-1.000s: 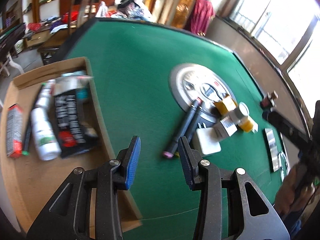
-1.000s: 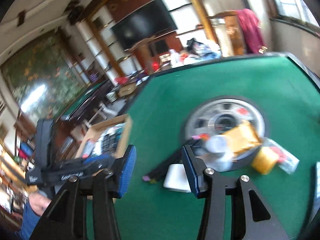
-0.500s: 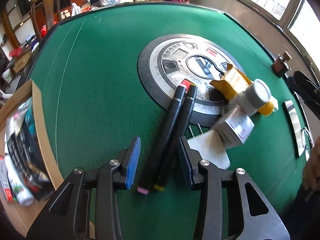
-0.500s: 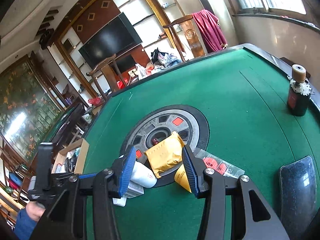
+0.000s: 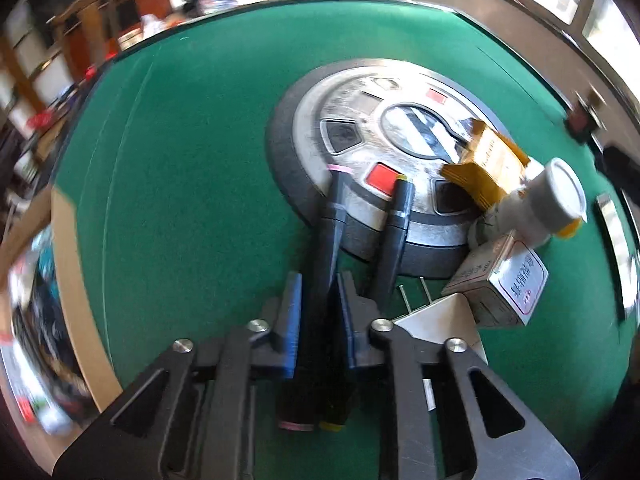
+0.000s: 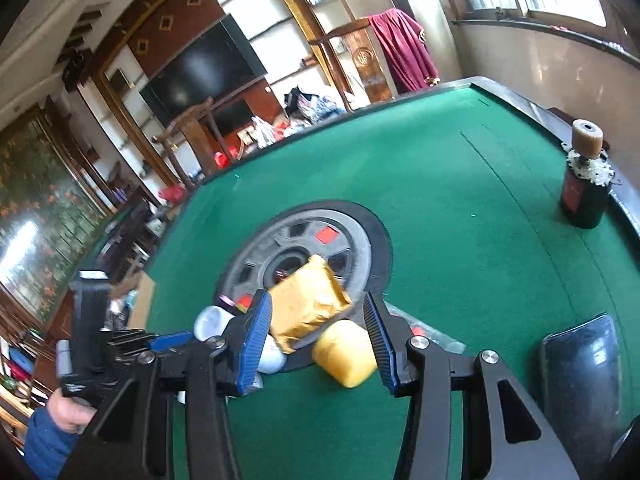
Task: Organize objects
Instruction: 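Close the left gripper on the two black markers, then grasp the yellow round jar with right gripper while left gripper holds the markers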
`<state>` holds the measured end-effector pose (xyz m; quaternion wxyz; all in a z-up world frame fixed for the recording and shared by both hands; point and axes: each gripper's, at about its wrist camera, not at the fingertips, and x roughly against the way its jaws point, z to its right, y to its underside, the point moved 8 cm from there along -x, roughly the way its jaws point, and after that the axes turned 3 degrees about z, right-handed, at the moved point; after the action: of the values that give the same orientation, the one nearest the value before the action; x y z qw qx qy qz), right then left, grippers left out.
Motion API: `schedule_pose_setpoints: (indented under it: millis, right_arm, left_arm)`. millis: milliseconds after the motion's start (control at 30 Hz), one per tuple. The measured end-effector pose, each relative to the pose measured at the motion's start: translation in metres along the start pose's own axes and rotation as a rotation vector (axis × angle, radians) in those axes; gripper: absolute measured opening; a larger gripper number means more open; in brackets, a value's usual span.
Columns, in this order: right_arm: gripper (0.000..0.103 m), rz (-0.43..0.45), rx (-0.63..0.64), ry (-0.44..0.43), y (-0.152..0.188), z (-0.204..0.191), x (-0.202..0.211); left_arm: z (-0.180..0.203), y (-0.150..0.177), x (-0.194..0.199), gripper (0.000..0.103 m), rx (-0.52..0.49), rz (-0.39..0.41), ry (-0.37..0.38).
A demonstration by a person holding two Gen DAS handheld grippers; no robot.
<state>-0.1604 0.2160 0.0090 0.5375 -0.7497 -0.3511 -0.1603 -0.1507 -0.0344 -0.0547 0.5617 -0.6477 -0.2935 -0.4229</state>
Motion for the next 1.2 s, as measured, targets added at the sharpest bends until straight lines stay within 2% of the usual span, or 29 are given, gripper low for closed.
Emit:
schedule_pose_setpoints:
  millis: [100, 200, 267, 367, 467, 500, 600, 733, 1200]
  right_arm:
    - [0.048, -0.036, 0.035, 0.055, 0.003, 0.007, -0.009]
    - [0.051, -0.076, 0.032, 0.069, 0.008, 0.015, -0.019]
    - [0.051, -0.076, 0.037, 0.045, 0.010, 0.013, -0.021]
    - [0.051, -0.083, 0.110, 0.024, 0.014, 0.001, -0.024]
    - [0.051, -0.109, 0.188, 0.064, 0.022, 0.001, -0.034]
    - [0.051, -0.119, 0.205, 0.061, 0.025, 0.000, -0.037]
    - [0.051, -0.138, 0.251, 0.061, 0.032, -0.004, -0.044]
    - [0.050, -0.122, 0.329, 0.098, 0.037, -0.011, -0.049]
    - [0.054, -0.131, 0.450, 0.163, 0.045, -0.018, -0.052]
  left_arm:
    - [-0.008, 0.014, 0.010, 0.014, 0.102, 0.046, -0.032]
    - [-0.011, 0.024, 0.018, 0.014, 0.142, 0.094, -0.053]
    - [-0.012, 0.026, 0.021, 0.015, 0.139, 0.114, -0.061]
    - [-0.015, 0.026, 0.021, 0.014, 0.144, 0.129, -0.042]
    - [-0.017, 0.024, 0.022, 0.014, 0.128, 0.142, -0.042]
    - [-0.007, 0.020, 0.016, 0.014, 0.125, 0.144, -0.042]
    - [-0.008, 0.023, 0.013, 0.015, 0.121, 0.154, -0.038]
    - [-0.010, 0.025, 0.012, 0.015, 0.121, 0.162, -0.032]
    - [-0.008, 0.028, 0.012, 0.015, 0.109, 0.177, -0.042]
